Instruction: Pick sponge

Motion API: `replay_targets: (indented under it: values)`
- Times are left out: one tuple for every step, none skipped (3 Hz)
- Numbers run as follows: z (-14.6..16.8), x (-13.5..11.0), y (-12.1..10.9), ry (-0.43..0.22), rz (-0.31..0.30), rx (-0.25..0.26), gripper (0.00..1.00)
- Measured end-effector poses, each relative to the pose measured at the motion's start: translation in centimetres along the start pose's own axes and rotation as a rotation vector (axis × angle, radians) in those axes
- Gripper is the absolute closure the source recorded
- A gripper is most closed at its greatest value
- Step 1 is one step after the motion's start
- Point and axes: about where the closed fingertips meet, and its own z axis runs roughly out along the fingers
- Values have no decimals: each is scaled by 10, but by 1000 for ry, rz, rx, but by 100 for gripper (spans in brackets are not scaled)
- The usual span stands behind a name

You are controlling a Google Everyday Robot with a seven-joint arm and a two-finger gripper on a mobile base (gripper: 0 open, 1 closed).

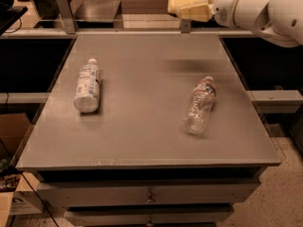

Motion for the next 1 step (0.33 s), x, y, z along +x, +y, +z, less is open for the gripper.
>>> replay_targets:
  values:
    - [7,-19,17,-45,-32,-31,100]
